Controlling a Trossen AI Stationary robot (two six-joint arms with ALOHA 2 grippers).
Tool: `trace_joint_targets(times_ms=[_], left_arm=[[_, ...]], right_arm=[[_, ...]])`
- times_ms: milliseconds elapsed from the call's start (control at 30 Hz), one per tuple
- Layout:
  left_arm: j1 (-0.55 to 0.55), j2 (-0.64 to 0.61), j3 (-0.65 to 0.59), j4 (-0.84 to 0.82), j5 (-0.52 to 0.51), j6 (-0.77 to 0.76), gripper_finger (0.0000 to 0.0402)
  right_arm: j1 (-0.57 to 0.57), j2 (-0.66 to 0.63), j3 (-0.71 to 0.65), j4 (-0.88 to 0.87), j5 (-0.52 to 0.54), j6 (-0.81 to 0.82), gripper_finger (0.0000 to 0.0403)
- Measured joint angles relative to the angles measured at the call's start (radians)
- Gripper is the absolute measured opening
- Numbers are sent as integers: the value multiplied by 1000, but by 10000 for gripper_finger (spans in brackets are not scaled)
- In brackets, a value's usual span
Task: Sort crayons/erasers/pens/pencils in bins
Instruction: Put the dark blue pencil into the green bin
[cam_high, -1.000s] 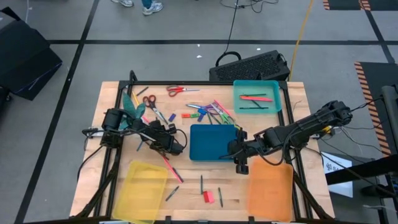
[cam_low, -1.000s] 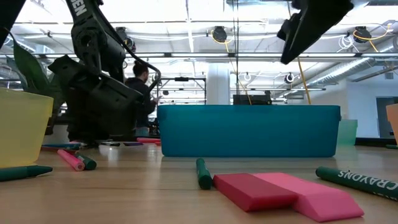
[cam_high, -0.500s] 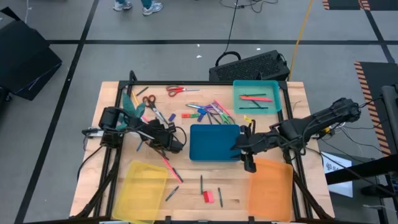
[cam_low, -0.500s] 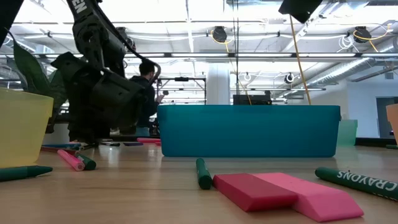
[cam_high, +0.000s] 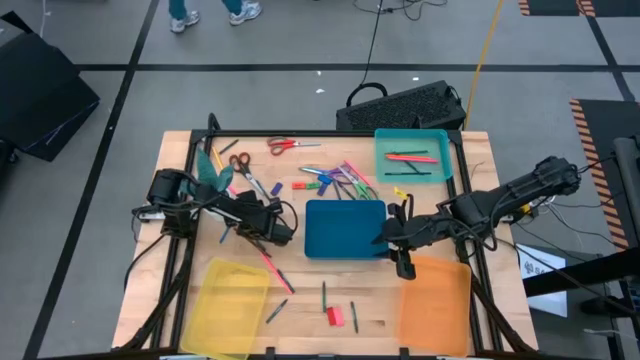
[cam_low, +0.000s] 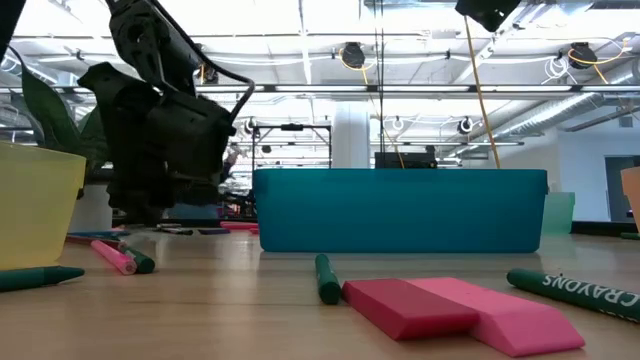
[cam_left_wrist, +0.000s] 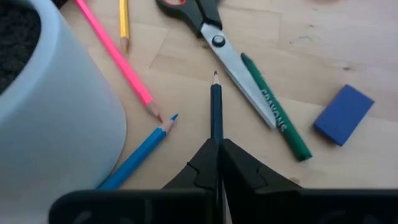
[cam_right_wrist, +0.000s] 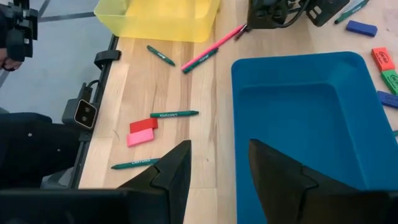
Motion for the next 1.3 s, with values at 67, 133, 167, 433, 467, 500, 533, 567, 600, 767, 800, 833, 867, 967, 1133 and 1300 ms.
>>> trace_joint_targets(times_ms=[67,133,167,433,467,500,533,567,600,767,800,833,867,967,1133,1300], left_arm=[[-3,-5,0,-1,2,7,12],[-3,-6,0,-1,2,7,3],[-3,-5,0,-1,2,7,2],[-1,-5,0,-1,4,19,9],[2,-5,1,-1,13,15,8],[6,-5,1,-1,29,9,9],[11,-5,1,-1,48,6,12],[15,-5,1,-2,58,1,16],[18,-3,1,-1,62,-1,23],[19,26,2,17,42,-3,76],[18,32,2,29,40,-2,88],[19,39,3,46,43,-3,100],[19,44,2,52,43,1,110],[17,47,1,59,37,7,131],[17,47,-6,71,32,0,132],[3,68,-41,138,-1,7,101]], right_arm=[[0,0,0,1,0,-6,150],[0,0,0,0,0,-13,150],[0,0,0,0,0,-14,150],[0,0,0,1,0,-17,150],[0,0,0,1,0,-17,150],[0,0,0,1,0,-16,150],[0,0,0,1,0,-16,150],[0,0,0,1,0,-16,150],[0,0,0,1,0,-16,150],[0,0,0,-1,0,-16,150],[0,0,0,-2,0,-16,150],[0,0,0,-3,0,-13,150],[0,0,0,-2,0,-10,150],[0,0,0,-3,0,-6,150],[0,0,0,-4,0,-6,150],[0,0,0,-6,0,-6,150]])
